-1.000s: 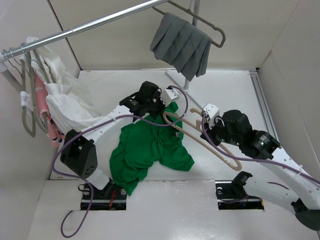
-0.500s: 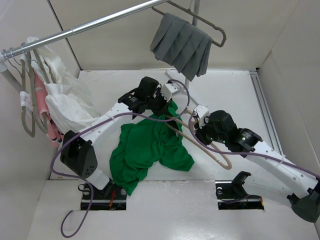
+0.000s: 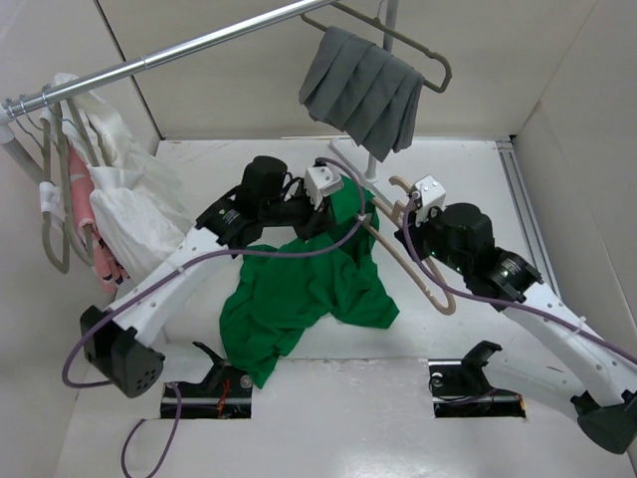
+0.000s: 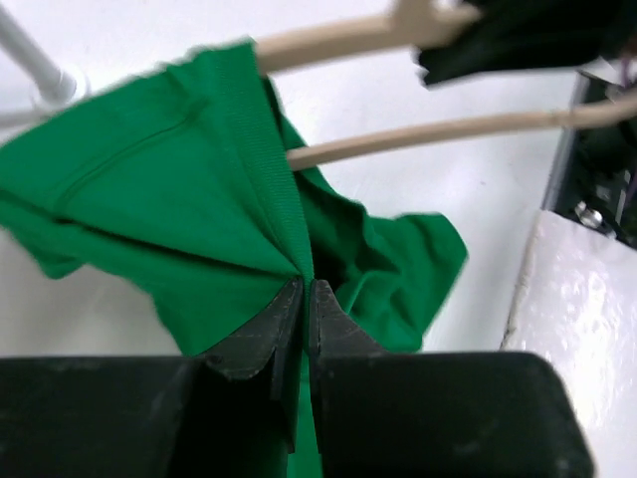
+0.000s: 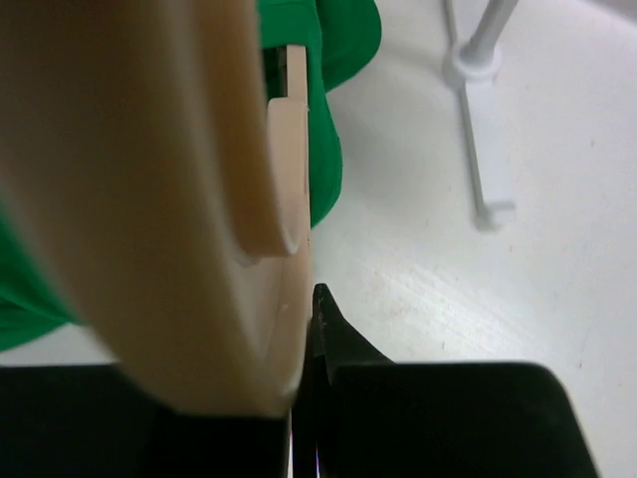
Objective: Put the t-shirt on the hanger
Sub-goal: Place tshirt on hanger
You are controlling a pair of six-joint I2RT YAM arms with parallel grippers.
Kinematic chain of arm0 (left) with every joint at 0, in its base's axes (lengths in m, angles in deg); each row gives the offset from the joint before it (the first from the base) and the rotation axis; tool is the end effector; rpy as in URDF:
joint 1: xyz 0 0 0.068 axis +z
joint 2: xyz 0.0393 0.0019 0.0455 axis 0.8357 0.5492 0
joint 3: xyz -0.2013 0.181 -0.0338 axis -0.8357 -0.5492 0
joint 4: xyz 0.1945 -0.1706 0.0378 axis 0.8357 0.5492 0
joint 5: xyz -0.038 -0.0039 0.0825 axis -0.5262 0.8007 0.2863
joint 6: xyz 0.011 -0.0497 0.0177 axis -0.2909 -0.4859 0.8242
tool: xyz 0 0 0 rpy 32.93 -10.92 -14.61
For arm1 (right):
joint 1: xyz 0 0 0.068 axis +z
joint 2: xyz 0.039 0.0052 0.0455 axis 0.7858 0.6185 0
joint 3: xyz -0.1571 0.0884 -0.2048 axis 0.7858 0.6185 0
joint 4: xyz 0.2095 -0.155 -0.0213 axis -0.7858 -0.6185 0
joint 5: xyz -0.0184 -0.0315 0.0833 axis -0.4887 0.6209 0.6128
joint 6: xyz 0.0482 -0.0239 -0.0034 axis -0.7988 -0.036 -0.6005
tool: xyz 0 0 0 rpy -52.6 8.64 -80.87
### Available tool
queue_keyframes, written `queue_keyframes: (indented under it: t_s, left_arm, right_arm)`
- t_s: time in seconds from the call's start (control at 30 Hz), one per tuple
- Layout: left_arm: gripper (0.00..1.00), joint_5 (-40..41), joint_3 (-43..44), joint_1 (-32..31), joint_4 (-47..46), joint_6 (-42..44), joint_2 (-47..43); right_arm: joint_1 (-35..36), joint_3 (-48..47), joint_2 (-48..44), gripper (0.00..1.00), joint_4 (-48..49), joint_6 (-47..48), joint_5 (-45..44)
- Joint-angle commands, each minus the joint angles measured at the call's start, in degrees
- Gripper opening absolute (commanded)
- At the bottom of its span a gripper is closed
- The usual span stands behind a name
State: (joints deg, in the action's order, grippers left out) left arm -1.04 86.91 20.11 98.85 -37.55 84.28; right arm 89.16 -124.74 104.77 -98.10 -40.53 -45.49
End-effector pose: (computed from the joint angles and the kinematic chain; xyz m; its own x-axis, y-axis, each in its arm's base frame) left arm 0.2328 -0.1960 0.3793 -0.1130 0.3105 -0.9438 0.9419 0.3359 -0.0022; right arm 0.1661 0.1227 0.3448 -0.3600 -0.2460 -0.9000 -0.5348 0.8448 -0.0170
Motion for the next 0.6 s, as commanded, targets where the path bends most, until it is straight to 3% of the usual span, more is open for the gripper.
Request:
queue_keyframes:
  t_s: [0.0,0.13,0.27,0.3,0.4,0.57]
  left_arm:
    - [0.00,-9.8,-2.8,-0.9,0.2,6.7,-6.1]
    - [0.00,-11.8,-3.4,-6.7,0.2,13.3,-8.5]
    - [0.03,-9.8,-1.9,-7.4,-1.3,13.5,-7.9]
    - [0.24,-9.8,-0.4,-7.4,-1.3,14.6,-7.9]
    - [0.36,-8.6,2.4,-5.9,1.8,16.9,-8.5]
    - [0.58,-3.3,4.6,-4.6,9.5,29.9,-13.0]
  right_arm:
    - [-0.7,-0.1,-3.6,0.00,12.8,2.0,-2.8]
    - [-0.7,-0.1,-3.6,0.00,20.2,8.5,4.3]
    - [-0.1,-1.2,0.5,0.00,24.3,13.2,17.1]
    - [-0.1,-1.2,0.5,0.00,24.9,13.7,17.9]
    - [-0.6,2.9,-1.0,0.00,26.4,14.2,18.6]
    - [-2.8,8.6,-4.2,0.00,29.4,15.9,23.9]
